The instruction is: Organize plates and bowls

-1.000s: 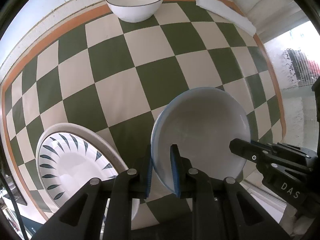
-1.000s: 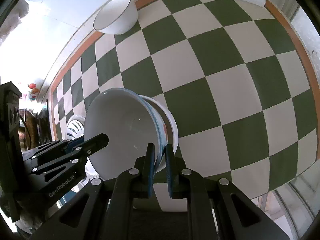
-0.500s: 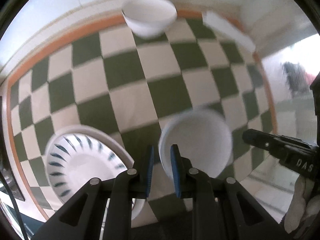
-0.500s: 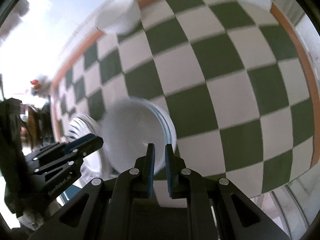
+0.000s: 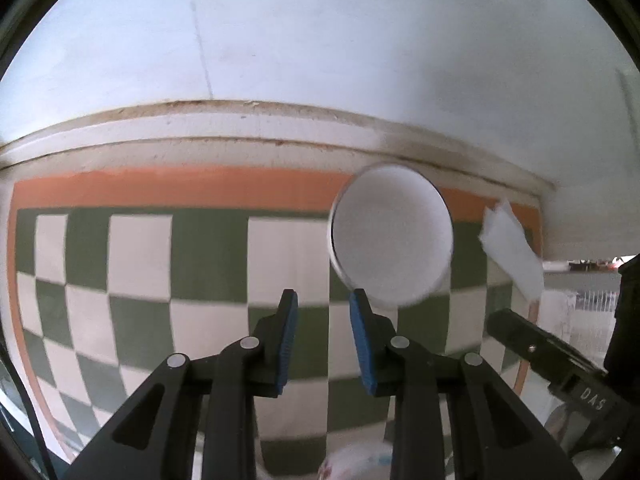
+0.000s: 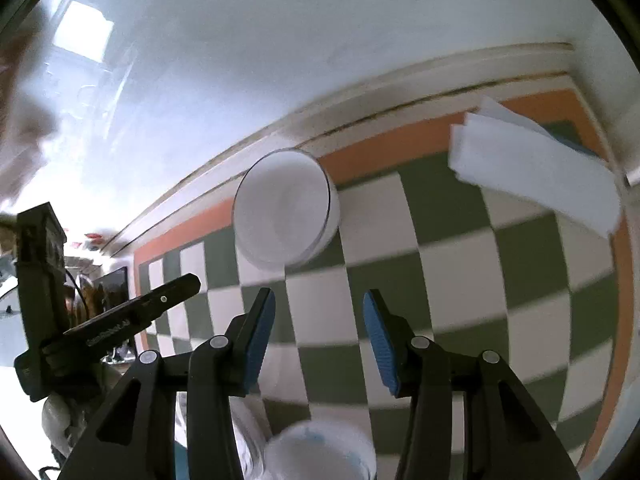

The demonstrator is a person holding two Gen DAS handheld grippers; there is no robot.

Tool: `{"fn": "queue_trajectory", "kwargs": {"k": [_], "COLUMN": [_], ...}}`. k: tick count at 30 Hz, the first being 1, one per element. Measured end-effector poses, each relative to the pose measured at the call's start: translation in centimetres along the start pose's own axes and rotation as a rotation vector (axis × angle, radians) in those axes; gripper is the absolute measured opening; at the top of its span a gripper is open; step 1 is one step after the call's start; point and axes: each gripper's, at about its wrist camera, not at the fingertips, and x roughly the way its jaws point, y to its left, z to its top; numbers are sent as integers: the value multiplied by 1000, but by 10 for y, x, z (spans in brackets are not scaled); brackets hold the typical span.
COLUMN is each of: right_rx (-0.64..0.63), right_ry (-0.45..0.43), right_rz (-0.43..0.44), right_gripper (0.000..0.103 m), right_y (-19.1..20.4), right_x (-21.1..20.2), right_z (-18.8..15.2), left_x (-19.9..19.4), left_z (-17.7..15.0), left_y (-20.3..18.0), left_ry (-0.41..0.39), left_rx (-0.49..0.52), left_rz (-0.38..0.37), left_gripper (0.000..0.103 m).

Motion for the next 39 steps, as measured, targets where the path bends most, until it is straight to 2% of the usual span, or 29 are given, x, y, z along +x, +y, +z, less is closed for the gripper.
{"fn": "queue_trajectory", "kwargs": {"k": [7, 9, 10, 11, 21, 26, 31, 37, 39], "right_rx": [0, 9, 8, 10, -18, -27, -36, -42, -40], "right_ry": [73, 87, 93, 101, 83, 44, 2, -45, -54], "right_rz": [-24, -29, -33, -44, -87, -88, -73, -68, -66], "right_gripper": [49, 46, 33, 14, 11, 11, 12, 12, 12], "right_y": [-1, -3, -4, -5, -1, 6, 16, 15, 17], "right_x": [64, 77, 82, 87, 85, 54, 9, -54, -63], "right_z": [45, 52, 53, 55, 47, 26, -14, -82, -102], "left_x": [48, 58, 60, 61, 51, 18, -26, -63, -69], "left_z": [29, 31, 29, 28, 16, -4, -39, -92, -109], "left_y": [-3, -7, -9, -11, -25, -35, -47, -55, -57], "left_ry": [71, 75, 77, 77, 53, 11, -23, -34, -30], "left_rx": [-4, 18, 23, 28, 70, 103, 149, 217, 235], "left_rz": [34, 59, 54, 56, 57, 39, 19, 11, 7], "left_gripper": [24, 15, 13, 11, 11, 11, 11, 11, 11]}}
